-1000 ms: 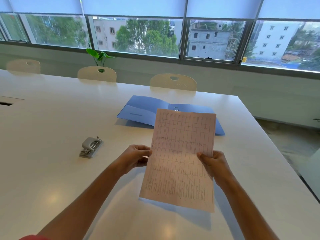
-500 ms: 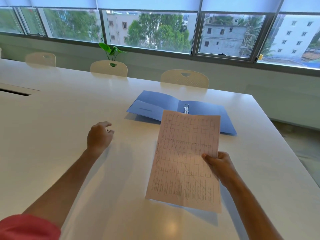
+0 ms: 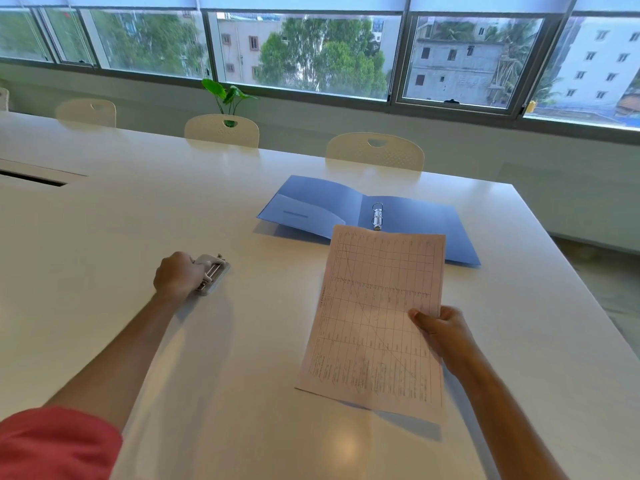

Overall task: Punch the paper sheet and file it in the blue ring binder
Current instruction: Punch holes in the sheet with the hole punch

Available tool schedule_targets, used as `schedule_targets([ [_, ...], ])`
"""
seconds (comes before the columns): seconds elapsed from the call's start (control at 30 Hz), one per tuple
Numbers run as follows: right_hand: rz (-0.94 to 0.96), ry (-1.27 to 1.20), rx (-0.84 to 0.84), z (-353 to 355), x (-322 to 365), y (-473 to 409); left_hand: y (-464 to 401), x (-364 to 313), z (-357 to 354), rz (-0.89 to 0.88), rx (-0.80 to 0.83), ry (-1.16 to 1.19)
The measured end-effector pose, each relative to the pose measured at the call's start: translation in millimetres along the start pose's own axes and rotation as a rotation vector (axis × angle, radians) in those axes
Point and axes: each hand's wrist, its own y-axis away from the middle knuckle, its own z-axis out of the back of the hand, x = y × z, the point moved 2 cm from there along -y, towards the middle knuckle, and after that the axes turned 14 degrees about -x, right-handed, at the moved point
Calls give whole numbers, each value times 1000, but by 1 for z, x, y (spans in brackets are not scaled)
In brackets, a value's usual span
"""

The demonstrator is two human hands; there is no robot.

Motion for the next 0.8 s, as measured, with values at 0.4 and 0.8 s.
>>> schedule_targets([
  [0.4,-23,-27,-14,7,-6,-1,2,-3,-10,232,156,410],
  [0.8,-3,-41,-31,20,0,5,71,-53,-22,525,738,948],
])
